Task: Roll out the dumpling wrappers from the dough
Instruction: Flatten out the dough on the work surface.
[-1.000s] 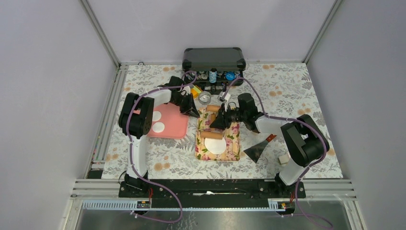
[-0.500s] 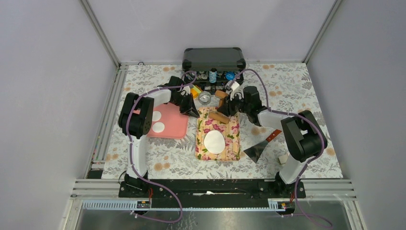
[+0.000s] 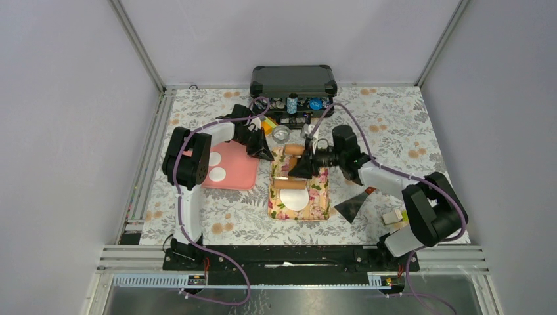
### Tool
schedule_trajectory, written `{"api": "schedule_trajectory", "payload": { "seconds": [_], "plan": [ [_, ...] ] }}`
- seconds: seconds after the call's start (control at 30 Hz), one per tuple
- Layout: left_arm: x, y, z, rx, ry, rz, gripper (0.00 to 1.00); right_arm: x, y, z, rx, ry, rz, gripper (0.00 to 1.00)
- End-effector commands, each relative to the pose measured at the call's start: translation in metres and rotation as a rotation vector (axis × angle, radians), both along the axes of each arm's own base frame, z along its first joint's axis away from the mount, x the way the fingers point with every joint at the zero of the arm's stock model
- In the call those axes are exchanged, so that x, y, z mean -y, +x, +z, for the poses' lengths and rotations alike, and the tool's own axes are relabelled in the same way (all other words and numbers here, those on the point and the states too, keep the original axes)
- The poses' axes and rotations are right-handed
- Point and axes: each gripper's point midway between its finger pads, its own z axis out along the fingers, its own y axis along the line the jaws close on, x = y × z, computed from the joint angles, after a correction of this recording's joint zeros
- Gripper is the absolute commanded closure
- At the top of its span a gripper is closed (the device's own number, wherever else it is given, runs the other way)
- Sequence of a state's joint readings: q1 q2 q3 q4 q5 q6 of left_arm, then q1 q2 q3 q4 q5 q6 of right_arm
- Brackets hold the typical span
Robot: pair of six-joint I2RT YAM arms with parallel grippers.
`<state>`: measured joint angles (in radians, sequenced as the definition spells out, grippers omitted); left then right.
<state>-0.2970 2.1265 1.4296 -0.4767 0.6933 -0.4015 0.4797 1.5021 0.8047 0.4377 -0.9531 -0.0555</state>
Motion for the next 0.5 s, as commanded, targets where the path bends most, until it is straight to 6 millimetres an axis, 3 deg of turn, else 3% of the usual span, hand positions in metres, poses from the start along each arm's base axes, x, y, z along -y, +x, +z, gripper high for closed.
{"api": "schedule_trajectory", "payload": {
  "seconds": [0.0,0.17,0.3,0.47],
  "plan": [
    [0.004,0.007,0.031,0.095,-0.045,-0.03,1.0,0.003,-0.034,-0.046,-0.096,-0.065,0.096,1.0],
    [0.006,0.006,0.027,0.09,-0.039,-0.036,1.0,0.011,-0.029,-0.08,-0.123,-0.154,0.046,1.0],
    [0.006,0.006,0.025,0.087,-0.036,-0.035,1.0,0.025,0.005,-0.095,-0.018,-0.248,-0.124,1.0],
    [0.006,0.005,0.026,0.089,-0.036,-0.036,1.0,0.044,0.047,-0.099,0.03,-0.28,-0.337,1.0]
  ]
}}
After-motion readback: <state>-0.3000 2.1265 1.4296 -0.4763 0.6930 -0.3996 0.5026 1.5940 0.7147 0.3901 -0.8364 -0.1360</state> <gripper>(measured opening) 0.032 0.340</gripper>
